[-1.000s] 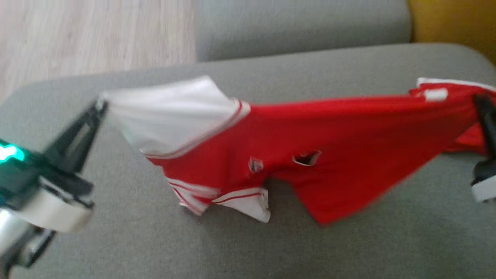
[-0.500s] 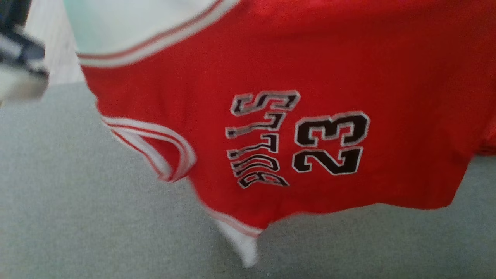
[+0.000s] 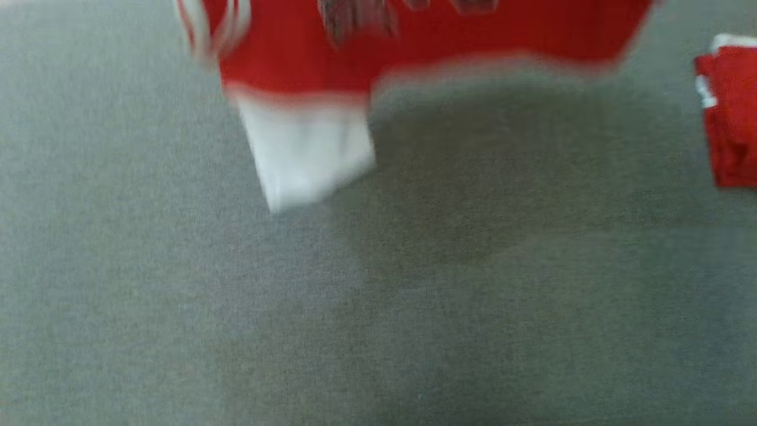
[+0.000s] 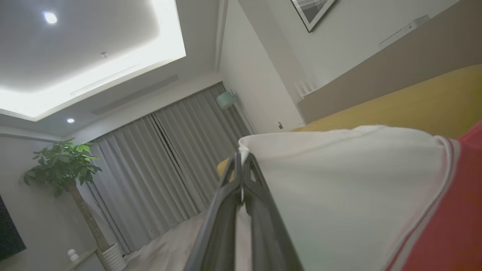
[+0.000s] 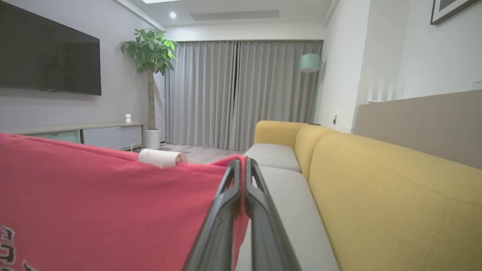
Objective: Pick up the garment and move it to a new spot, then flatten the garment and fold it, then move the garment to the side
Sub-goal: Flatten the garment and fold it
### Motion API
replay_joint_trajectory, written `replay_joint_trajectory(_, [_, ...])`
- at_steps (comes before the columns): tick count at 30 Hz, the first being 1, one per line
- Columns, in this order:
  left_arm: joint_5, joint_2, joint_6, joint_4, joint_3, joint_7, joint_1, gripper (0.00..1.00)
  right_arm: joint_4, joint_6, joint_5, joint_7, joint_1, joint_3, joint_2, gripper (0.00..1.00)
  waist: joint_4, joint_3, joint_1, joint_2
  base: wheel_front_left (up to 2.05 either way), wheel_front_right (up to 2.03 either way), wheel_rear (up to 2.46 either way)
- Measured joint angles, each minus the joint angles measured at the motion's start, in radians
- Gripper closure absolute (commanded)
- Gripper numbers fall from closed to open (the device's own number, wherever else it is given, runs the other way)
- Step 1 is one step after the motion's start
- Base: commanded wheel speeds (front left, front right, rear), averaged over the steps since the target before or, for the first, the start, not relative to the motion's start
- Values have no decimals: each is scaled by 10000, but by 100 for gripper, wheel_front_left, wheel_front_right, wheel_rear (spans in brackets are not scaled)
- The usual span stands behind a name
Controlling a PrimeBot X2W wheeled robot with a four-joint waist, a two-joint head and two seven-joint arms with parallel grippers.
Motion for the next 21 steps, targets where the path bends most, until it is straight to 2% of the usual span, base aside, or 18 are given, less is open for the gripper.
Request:
replay_joint_trajectory(3, [203, -368, 58, 562, 94, -539, -549, 100, 805, 0, -186, -786, -737, 253, -13, 100, 168, 392, -1, 0, 0, 0, 0])
replay_joint_trajectory(7, [128, -642, -623, 621, -140, -769, -354, 100, 1609, 0, -201, -1398, -1021, 748, -75, 100, 508, 651, -7, 0, 0, 0, 0])
replay_joint_trajectory(10, [94, -639, -734, 577, -259, -865, 303, 100, 2259, 0, -44, -1647, -940, 1185, -115, 100, 716, 826, -4, 0, 0, 0, 0])
replay_joint_trajectory(16, [-174, -556, -685, -176, -575, -959, 2741, 100, 3250, 0, 393, -2249, 43, 1705, -144, 100, 969, 809, -3, 0, 0, 0, 0])
replay_joint_trajectory(21, [-362, -105, -267, -1557, -702, -1028, 5049, 100, 3597, 0, 943, -2525, 1606, 1712, -182, 100, 972, 288, -7, 0, 0, 0, 0])
